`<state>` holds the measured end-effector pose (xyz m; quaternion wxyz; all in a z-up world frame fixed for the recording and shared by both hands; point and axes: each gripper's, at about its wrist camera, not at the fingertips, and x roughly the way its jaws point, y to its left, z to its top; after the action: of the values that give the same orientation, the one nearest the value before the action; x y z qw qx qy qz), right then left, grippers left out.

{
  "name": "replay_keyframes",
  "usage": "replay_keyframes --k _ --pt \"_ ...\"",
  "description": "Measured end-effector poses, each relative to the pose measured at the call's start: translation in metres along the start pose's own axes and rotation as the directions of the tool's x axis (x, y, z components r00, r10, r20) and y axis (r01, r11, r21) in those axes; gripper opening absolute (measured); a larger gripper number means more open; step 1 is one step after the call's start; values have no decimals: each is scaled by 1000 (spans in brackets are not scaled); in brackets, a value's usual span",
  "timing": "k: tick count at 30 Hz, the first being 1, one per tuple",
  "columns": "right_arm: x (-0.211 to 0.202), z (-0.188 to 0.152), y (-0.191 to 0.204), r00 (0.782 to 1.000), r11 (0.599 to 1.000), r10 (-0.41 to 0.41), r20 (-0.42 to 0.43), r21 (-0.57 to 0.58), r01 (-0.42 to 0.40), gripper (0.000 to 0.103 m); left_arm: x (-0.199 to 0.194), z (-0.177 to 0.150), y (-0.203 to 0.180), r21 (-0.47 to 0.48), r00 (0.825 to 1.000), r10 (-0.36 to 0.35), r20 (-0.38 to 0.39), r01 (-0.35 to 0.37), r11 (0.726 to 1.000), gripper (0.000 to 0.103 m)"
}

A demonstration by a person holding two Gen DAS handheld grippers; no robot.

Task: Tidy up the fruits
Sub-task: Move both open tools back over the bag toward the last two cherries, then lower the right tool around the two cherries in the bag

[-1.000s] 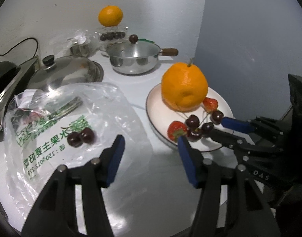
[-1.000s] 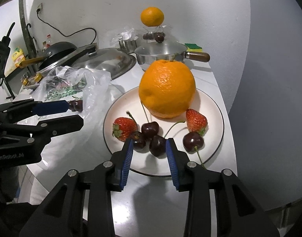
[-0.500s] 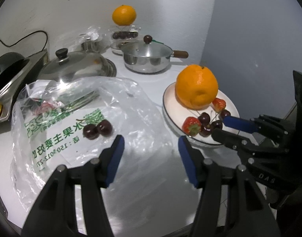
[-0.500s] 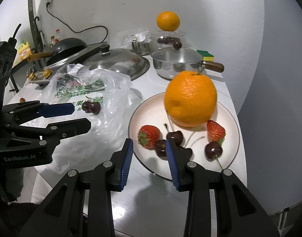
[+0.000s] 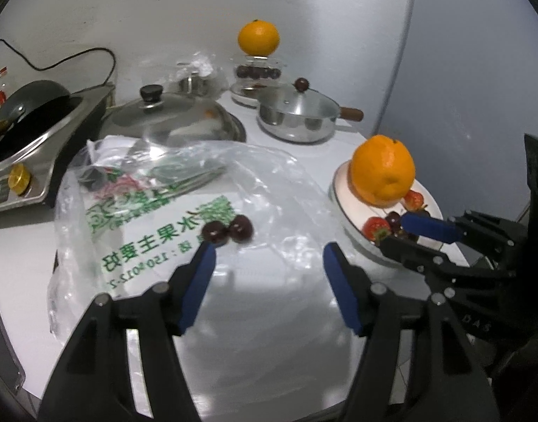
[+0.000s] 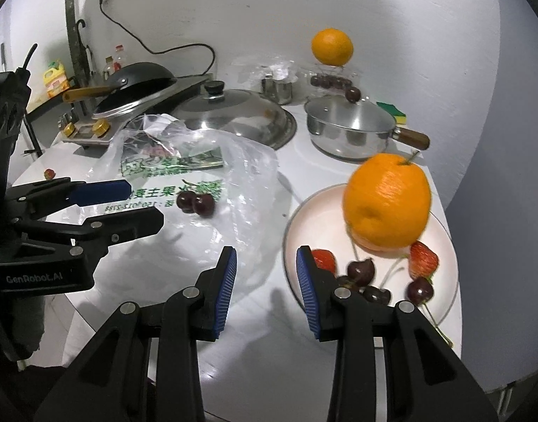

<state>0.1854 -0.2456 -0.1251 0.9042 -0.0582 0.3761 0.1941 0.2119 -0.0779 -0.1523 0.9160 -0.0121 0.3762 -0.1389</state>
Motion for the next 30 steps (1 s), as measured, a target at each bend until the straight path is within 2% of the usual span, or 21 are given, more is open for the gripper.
replay_keyframes --k 30 --pt "53 33 52 994 990 105 -43 -86 -108 38 10 -2 72 -107 997 71 -27 -73 992 65"
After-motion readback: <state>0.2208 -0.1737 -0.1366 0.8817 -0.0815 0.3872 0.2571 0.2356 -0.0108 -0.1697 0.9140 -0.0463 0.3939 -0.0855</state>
